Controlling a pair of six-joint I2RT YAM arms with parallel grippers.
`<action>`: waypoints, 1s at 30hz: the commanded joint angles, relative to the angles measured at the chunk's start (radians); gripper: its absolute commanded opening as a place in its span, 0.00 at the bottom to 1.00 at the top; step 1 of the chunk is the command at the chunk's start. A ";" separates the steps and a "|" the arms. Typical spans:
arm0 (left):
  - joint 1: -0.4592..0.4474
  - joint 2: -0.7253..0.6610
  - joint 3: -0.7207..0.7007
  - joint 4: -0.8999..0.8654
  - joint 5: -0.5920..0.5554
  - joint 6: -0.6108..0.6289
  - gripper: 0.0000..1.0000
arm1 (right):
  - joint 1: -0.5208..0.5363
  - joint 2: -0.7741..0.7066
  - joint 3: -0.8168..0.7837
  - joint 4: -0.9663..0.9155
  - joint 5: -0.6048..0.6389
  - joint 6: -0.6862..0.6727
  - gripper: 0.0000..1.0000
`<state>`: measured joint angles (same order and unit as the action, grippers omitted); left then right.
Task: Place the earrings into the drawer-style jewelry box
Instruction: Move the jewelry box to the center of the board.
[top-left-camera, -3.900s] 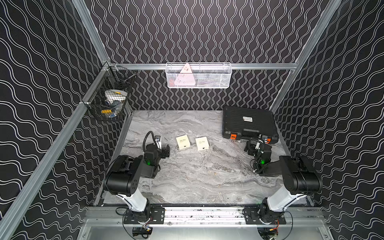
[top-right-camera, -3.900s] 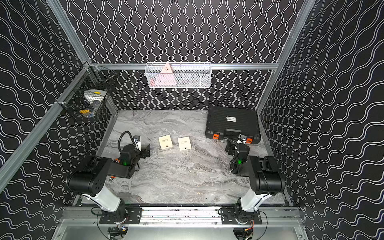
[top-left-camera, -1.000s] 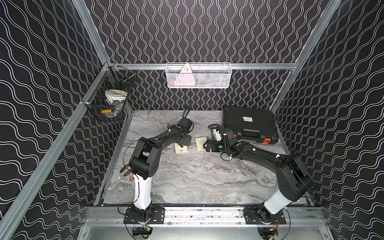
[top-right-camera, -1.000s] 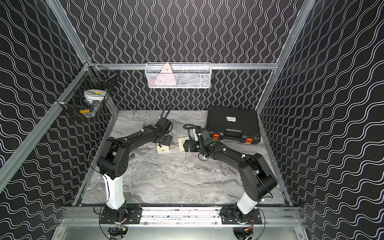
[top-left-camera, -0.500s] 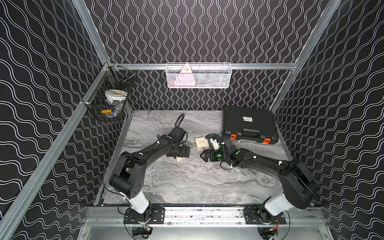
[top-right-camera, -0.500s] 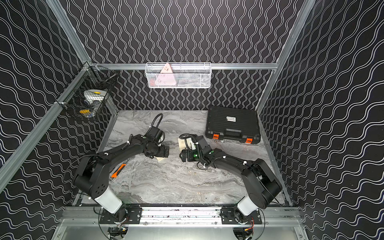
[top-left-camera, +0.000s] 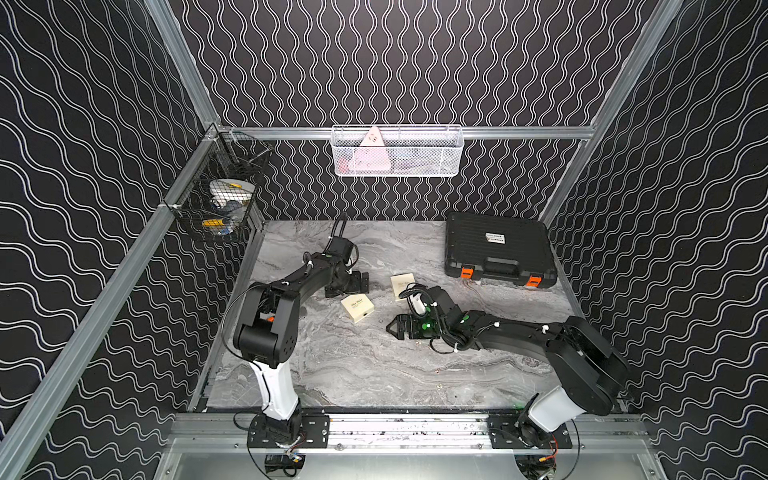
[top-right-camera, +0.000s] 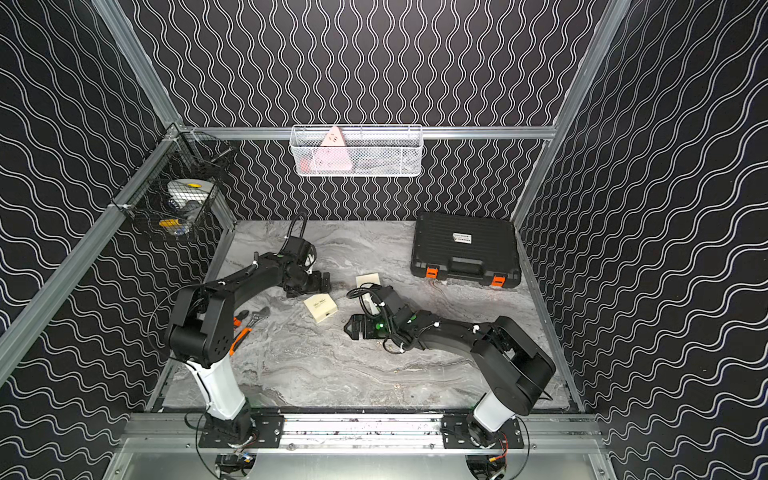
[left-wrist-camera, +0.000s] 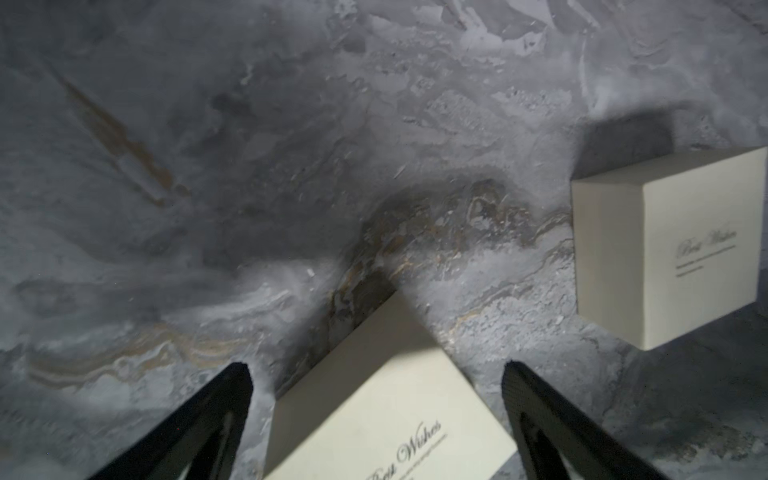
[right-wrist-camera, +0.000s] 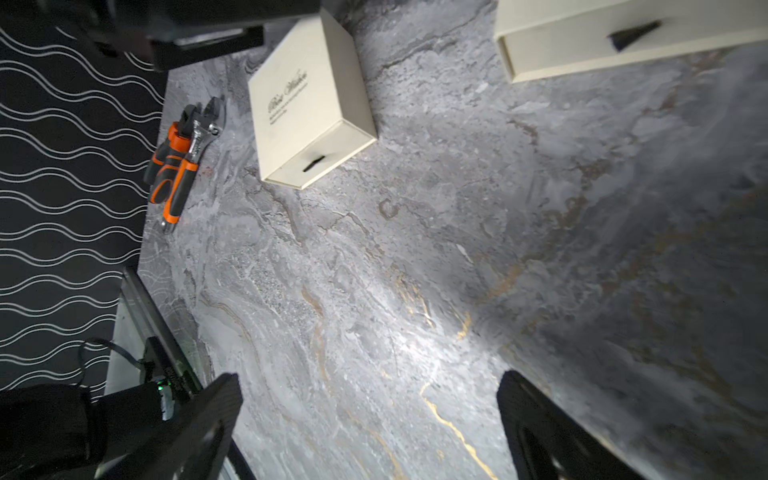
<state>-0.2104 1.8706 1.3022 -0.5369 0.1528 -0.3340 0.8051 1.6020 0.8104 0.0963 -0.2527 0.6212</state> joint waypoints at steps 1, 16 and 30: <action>0.000 0.006 -0.006 0.035 0.111 0.017 0.99 | 0.002 0.009 -0.008 0.070 -0.007 0.040 1.00; -0.052 -0.304 -0.321 0.077 0.204 -0.070 0.99 | -0.024 0.066 0.018 0.092 -0.001 0.031 0.94; 0.053 -0.233 -0.262 0.057 0.154 -0.016 0.99 | -0.061 0.304 0.213 0.193 -0.112 0.213 0.49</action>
<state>-0.1665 1.6039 1.0267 -0.4824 0.2882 -0.3656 0.7444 1.8698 1.0000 0.2401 -0.3290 0.7540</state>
